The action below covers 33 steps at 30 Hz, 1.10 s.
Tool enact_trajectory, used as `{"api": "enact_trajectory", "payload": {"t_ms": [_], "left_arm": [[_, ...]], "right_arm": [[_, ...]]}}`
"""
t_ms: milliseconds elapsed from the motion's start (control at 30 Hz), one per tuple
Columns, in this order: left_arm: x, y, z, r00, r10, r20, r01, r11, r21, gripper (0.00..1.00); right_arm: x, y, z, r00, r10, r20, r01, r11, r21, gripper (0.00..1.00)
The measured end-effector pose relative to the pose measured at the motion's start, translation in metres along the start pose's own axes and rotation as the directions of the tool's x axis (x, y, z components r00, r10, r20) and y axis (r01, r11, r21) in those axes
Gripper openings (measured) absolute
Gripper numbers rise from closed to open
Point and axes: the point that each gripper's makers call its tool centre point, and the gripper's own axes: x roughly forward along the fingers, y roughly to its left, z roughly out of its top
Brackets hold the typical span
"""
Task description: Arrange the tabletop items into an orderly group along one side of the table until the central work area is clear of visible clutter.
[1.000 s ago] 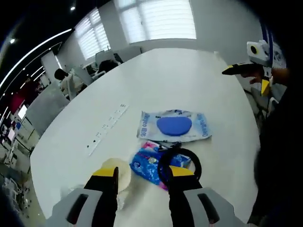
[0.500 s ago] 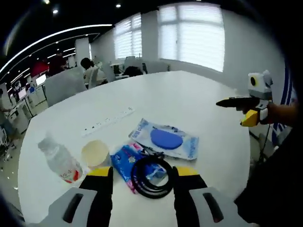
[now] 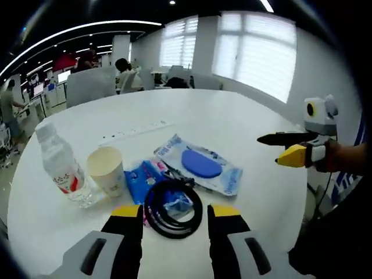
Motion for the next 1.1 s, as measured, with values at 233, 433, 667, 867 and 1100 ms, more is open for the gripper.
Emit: {"api": "enact_trajectory", "payload": {"t_ms": [233,433,667,867,1100], "left_arm": [[0.012,0.014,-0.014,0.999,0.013,-0.036,-0.013,1.0,0.012,0.36],[0.019,0.02,-0.023,0.998,0.005,-0.055,-0.007,0.999,-0.037,0.32],[0.028,0.024,-0.029,0.998,0.007,-0.065,-0.011,0.998,-0.064,0.3],[0.035,0.022,-0.029,0.997,-0.009,-0.071,0.004,0.997,-0.076,0.29],[0.044,0.027,-0.029,0.997,-0.007,-0.075,0.0,0.995,-0.101,0.25]], "right_arm": [[0.022,0.006,-0.008,1.0,0.022,-0.017,-0.021,0.997,0.07,0.65],[0.038,0.008,-0.017,0.999,0.025,-0.042,-0.023,0.998,0.054,0.52],[0.056,0.016,-0.028,0.996,0.026,-0.081,-0.023,0.999,0.049,0.43],[0.066,0.02,-0.035,0.994,0.018,-0.112,-0.012,0.999,0.048,0.37],[0.088,0.025,-0.041,0.989,0.016,-0.145,-0.011,0.999,0.031,0.31]]}}
